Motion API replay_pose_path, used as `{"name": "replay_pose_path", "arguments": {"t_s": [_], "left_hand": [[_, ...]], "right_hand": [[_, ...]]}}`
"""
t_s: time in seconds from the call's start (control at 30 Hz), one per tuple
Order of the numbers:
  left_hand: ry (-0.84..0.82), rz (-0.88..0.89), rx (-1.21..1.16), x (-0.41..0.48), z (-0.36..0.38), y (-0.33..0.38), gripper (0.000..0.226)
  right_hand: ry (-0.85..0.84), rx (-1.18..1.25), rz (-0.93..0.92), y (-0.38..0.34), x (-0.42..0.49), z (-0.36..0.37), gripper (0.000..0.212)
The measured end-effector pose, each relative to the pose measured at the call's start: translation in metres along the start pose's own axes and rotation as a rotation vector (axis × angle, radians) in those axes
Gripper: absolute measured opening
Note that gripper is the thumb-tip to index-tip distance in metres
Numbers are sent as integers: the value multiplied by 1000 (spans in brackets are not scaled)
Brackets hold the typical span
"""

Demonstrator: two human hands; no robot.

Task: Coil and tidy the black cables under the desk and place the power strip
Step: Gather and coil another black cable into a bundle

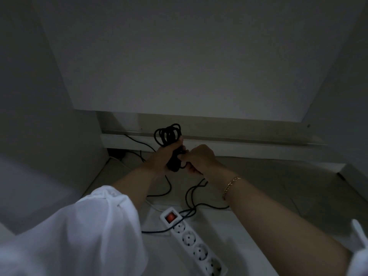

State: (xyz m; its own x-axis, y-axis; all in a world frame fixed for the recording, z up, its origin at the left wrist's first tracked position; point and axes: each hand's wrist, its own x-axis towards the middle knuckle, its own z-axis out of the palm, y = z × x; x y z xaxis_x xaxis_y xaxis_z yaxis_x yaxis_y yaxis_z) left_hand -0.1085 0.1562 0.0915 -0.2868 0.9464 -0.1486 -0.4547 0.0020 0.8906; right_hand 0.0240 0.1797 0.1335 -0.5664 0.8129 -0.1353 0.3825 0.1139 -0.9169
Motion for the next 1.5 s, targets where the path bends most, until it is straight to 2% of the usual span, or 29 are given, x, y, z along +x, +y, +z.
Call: {"name": "replay_pose_path", "arguments": {"t_s": [0.23, 0.37, 0.43, 0.53, 0.63, 0.73, 0.87, 1.0, 1.27, 1.4, 1.5], "left_hand": [[-10, -90, -26, -3, 0, 0, 35], [69, -23, -104, -4, 8, 5, 21], [83, 2, -120, -5, 9, 13, 19], [59, 14, -16, -9, -1, 20, 19], [61, -8, 143, -12, -8, 19, 18], [86, -19, 226, -15, -3, 15, 17], [57, 4, 278, -13, 7, 12, 17], [-11, -63, 236, -13, 16, 9, 21], [-85, -181, 196, -17, 18, 5, 14], [-93, -138, 315, -15, 21, 4, 33], [-29, -125, 369, -13, 23, 6, 37]], "right_hand": [[-92, -33, -72, 6, 0, -3, 28], [-123, -135, -88, 3, 2, -3, 34], [-221, -161, -63, 3, 1, -8, 35], [-388, -257, -84, 6, -1, -18, 32], [-437, -261, -94, 2, -4, -29, 24], [-409, -311, -113, -2, -2, -35, 11], [-367, -528, -160, 4, 0, -24, 23], [-249, -689, -181, 12, 5, -14, 21], [61, -686, -141, 16, 4, -25, 31], [55, -707, -135, 20, 4, -22, 42], [-6, -634, -72, 20, 10, -22, 44]]}}
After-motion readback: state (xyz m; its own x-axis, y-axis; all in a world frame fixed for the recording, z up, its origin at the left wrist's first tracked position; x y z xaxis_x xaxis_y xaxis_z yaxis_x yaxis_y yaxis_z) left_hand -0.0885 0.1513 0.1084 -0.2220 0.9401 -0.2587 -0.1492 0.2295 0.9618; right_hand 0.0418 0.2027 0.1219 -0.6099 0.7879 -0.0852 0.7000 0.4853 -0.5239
